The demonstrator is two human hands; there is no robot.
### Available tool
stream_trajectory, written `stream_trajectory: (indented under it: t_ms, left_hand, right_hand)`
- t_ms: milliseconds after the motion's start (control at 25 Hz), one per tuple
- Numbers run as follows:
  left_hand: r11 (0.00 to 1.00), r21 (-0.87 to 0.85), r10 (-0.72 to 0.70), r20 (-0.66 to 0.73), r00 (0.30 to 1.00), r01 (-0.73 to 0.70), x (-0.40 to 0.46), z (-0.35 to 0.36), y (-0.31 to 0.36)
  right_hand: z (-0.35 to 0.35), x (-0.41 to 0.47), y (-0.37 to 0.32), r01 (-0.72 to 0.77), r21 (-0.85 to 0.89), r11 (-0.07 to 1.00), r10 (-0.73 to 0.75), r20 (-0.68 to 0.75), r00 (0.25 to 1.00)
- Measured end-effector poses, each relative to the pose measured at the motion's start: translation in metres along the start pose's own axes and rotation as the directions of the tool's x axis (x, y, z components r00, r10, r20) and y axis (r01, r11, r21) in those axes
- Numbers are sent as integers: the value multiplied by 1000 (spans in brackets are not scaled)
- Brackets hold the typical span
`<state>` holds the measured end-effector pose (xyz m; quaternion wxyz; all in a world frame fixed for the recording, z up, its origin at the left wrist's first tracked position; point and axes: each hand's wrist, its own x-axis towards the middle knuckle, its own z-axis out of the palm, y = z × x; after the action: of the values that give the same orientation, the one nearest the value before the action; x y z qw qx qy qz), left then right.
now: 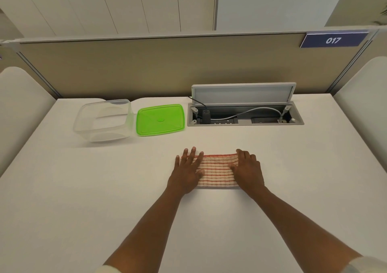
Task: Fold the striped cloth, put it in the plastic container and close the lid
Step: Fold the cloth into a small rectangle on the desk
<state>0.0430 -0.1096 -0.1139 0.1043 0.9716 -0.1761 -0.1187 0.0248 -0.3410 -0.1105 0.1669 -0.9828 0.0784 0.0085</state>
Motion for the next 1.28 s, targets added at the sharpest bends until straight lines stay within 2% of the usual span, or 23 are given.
stream_trajectory:
  t_ms: [80,200,280,400,600,760,920,1280]
  left_hand:
    - [992,-22,-129,-102,986,128,-4,-2,3]
    - [931,-16,-356,-249,901,364,-13,-11,9]
    - [882,-58,-467,-243,850,468,-21,-13,16]
    - [817,-142,-577,-161,801,560,-29,-15,28]
    - [800,-221,-585,-81,807,558,-29,-15,30]
    - [735,-350,-626,-20,779,581,-31,-15,22]
    - [690,-413,-635,52,771,595,-33,-19,18]
    - [686,-469,-603,60,795,556,-37,-19,21]
  right_hand:
    - [-2,-4,-1,-70,40,997,73,-57,996]
    - [-8,-10,-6,-194,71,978,200,-89,976]
    - [-13,-13,-13,-265,97,959,268,-23,963]
    - [-20,-17,-23,-328,141,934,318,93,944]
    - [-26,-19,-26,-401,210,891,369,177,912]
    - [-22,-16,-20,-406,220,887,371,186,910]
    - [-22,-12,-18,-502,241,830,447,250,859]
    - [-27,-8,-18,-408,273,871,340,263,903]
